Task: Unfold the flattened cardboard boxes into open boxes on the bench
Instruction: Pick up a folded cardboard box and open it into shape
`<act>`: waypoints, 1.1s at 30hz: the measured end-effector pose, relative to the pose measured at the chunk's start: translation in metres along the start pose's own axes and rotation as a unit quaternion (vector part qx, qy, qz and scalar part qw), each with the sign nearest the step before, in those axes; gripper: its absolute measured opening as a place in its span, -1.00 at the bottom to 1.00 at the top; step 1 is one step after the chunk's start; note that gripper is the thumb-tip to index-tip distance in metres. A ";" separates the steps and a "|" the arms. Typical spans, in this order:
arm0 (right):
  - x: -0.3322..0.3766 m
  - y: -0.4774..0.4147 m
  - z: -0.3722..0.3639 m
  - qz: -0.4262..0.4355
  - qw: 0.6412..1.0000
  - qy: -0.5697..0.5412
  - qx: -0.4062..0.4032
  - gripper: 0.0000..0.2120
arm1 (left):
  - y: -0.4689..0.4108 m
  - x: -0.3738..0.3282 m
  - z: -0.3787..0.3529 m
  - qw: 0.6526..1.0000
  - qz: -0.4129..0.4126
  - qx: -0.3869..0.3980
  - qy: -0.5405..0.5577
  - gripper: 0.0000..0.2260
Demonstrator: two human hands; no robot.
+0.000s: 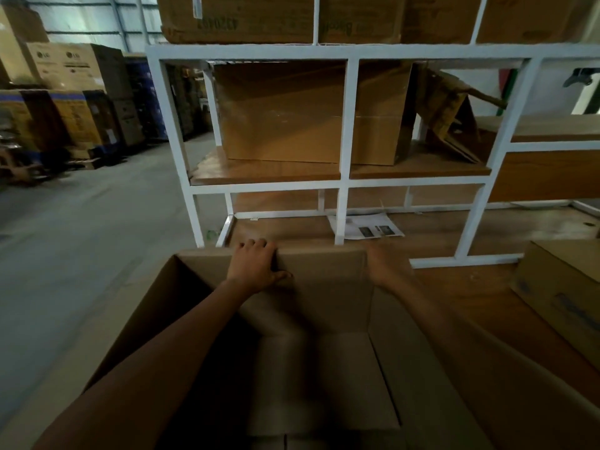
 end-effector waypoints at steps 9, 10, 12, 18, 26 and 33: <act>-0.012 0.008 -0.003 -0.064 0.996 -0.046 0.041 -0.59 | -0.002 0.011 -0.001 0.995 0.011 0.055 0.085 -0.72; -0.012 0.003 -0.004 -0.047 0.997 -0.039 0.043 -0.52 | -0.007 0.016 -0.002 0.995 0.013 0.052 0.089 -0.72; -0.012 -0.011 -0.010 -0.018 0.998 -0.032 0.060 -0.39 | -0.019 0.024 -0.003 0.995 0.017 0.044 0.086 -0.72; 0.001 -0.071 -0.038 0.000 0.990 -0.056 0.129 -0.38 | -0.067 0.057 -0.021 0.995 0.082 0.042 0.032 -0.64; 0.030 -0.139 -0.062 -0.040 0.985 -0.159 0.059 -0.64 | -0.112 0.085 -0.031 0.986 0.163 -0.017 -0.009 -0.55; 0.032 -0.143 -0.058 -0.019 0.990 -0.122 0.074 -0.49 | -0.117 0.094 -0.037 0.984 0.174 -0.008 0.047 -0.52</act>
Point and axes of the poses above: each hand's wrist, its own y-axis away from the middle knuckle, its own z-axis out of the back of the hand, x = y × z, the point moved 10 cm from there along -y, towards the middle knuckle, and after that the axes turned 9 degrees about -z, right-handed, at the moved point
